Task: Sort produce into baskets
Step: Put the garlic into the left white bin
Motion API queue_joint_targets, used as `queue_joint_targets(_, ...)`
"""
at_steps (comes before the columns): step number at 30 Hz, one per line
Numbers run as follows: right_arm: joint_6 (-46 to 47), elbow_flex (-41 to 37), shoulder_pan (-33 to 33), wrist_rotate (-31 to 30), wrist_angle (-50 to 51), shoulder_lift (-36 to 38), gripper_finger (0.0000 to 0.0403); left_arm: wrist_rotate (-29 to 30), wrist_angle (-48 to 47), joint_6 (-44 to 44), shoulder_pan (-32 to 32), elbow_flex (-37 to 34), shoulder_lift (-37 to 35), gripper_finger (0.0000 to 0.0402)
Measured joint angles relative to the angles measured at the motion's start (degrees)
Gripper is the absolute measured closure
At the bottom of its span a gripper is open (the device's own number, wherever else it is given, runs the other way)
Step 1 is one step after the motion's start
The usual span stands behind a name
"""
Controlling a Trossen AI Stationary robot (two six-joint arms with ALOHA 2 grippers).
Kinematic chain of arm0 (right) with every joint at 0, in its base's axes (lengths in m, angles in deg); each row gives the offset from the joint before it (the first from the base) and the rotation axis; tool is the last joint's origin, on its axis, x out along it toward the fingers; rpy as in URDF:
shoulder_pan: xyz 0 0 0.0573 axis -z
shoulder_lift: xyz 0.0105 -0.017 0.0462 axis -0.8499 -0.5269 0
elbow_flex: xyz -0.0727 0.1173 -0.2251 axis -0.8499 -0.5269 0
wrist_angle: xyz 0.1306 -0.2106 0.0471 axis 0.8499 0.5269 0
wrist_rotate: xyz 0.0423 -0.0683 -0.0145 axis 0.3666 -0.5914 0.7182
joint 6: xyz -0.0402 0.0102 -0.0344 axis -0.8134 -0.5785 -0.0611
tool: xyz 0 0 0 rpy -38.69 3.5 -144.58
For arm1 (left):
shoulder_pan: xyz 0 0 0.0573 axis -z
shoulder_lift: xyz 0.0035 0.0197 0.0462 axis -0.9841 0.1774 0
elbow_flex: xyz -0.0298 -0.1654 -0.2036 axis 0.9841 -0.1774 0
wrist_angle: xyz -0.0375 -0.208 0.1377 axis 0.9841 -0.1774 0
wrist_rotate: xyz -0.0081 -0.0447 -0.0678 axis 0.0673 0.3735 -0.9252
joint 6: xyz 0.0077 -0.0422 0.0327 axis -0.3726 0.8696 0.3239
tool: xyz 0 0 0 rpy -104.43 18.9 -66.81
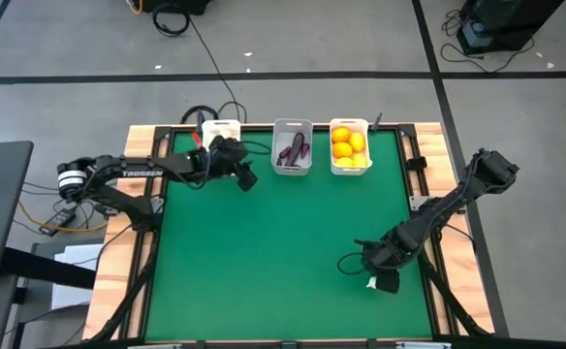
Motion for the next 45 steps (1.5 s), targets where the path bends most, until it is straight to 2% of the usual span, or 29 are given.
queue_joint_targets(5, 1.8, 0.0, -3.7, 1.9, -8.2, 0.0, 0.0182, 0.0, 0.0, 0.8, 4.3, 0.0, 0.0, 0.0241)
queue_joint_targets(10, 4.5, 0.0, -4.6, -3.8, -16.0, 0.0, 0.0182, 0.0, 0.1, 1.9, 7.7, 0.0, 0.0, 0.024)
queue_joint_targets(14, 7.0, 0.0, -4.6, -7.3, -15.9, 0.0, 0.0182, 0.0, 1.2, 1.9, 9.3, 0.0, 0.0, 0.024)
queue_joint_targets(21, 7.8, -0.1, -4.7, -9.4, -15.9, -1.1, 0.0203, 0.0, 2.3, 1.9, 10.5, 0.0, 0.0, 0.024)
queue_joint_targets(25, 7.9, -0.1, -4.7, -7.3, -16.2, -3.4, 0.0239, 0.0, 2.6, 1.9, 10.5, 0.0, 0.0, 0.024)
queue_joint_targets(32, 4.4, 0.1, -4.7, -4.4, -18.4, -5.3, 0.0352, 0.0, 3.0, 3.4, 10.5, 0.0, 0.0, 0.024)
queue_joint_targets(34, 0.2, 0.8, -4.2, -7.8, -18.5, -4.9, 0.0356, -0.8, 3.7, 3.4, 10.7, 0.0, 0.0, 0.024)
queue_joint_targets(36, -4.7, 2.0, -3.2, -14.4, -18.5, -4.1, 0.0356, -2.3, 6.0, 3.1, 11.2, 0.0, 0.3, 0.024)
queue_joint_targets(45, -30.8, 9.0, -0.3, -52.8, -23.5, -3.1, 0.034, -14.7, 24.2, 1.6, 15.6, -0.1, 7.9, 0.024)
